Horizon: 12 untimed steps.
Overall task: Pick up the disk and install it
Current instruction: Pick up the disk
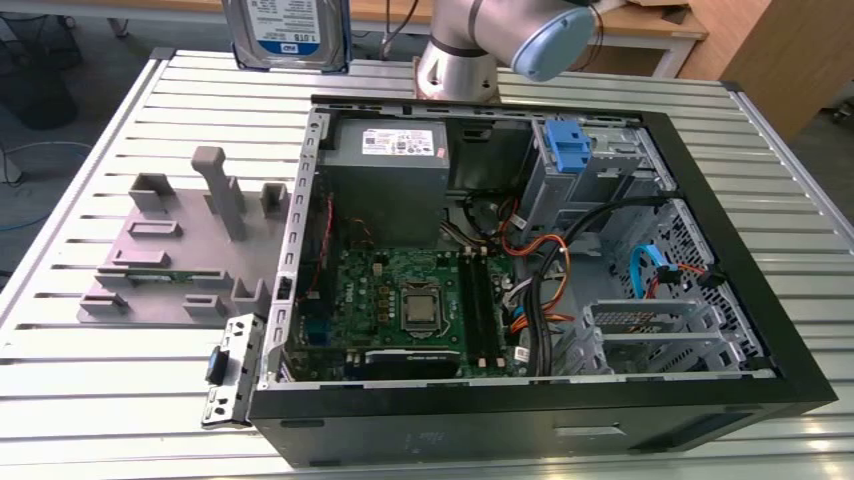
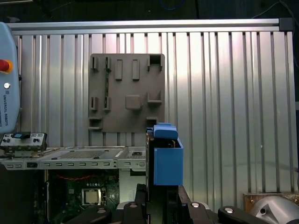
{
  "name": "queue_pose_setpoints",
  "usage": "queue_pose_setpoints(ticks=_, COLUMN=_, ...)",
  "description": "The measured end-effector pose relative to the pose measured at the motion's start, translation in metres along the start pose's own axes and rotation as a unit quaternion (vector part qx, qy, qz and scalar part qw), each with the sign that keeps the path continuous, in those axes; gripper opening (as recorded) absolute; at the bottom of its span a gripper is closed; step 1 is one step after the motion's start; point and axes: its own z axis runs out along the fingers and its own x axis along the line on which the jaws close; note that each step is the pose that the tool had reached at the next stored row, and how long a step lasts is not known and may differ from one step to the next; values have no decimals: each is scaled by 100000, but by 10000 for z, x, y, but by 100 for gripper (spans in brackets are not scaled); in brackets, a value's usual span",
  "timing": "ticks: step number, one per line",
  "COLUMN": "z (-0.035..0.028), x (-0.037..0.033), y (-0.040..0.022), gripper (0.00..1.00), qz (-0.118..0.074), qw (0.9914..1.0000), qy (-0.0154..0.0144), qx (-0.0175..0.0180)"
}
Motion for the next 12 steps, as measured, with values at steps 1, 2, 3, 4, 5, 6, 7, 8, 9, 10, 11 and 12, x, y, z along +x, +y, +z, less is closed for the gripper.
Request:
queue_pose_setpoints(ticks=1, z=0, x=0, y=0, gripper=35, qz=1, qw=100000, qy=-2, qx=0)
queue_pose_setpoints(ticks=2, z=0, x=0, y=0, gripper=35, qz=1, qw=100000, qy=-3, qx=3)
queue_pose_setpoints(ticks=3, z=0, x=0, y=0, gripper=35, qz=2, qw=100000, qy=-5, qx=2)
queue_pose_setpoints(ticks=4, z=0, x=0, y=-1, gripper=35, qz=-4, qw=100000, qy=-3, qx=3)
queue_pose_setpoints(ticks=5, z=0, x=3, y=-2, gripper=35, qz=-9, qw=100000, qy=-4, qx=5)
queue_pose_setpoints(ticks=6, z=1, x=8, y=-2, gripper=35, qz=-13, qw=100000, qy=3, qx=0)
queue_pose_setpoints(ticks=7, z=3, x=15, y=-2, gripper=35, qz=-6, qw=100000, qy=-5, qx=3)
queue_pose_setpoints(ticks=8, z=5, x=26, y=-2, gripper=35, qz=-4, qw=100000, qy=-1, qx=1)
queue_pose_setpoints(ticks=9, z=9, x=37, y=-2, gripper=35, qz=-2, qw=100000, qy=-4, qx=3)
queue_pose_setpoints(ticks=10, z=11, x=50, y=-3, gripper=35, qz=-4, qw=100000, qy=-2, qx=0)
queue_pose_setpoints(ticks=11, z=15, x=66, y=-5, gripper=35, qz=-4, qw=100000, qy=-1, qx=-1)
queue_pose_setpoints(ticks=12, z=19, x=82, y=-6, gripper=35, qz=-3, qw=100000, qy=-3, qx=-1)
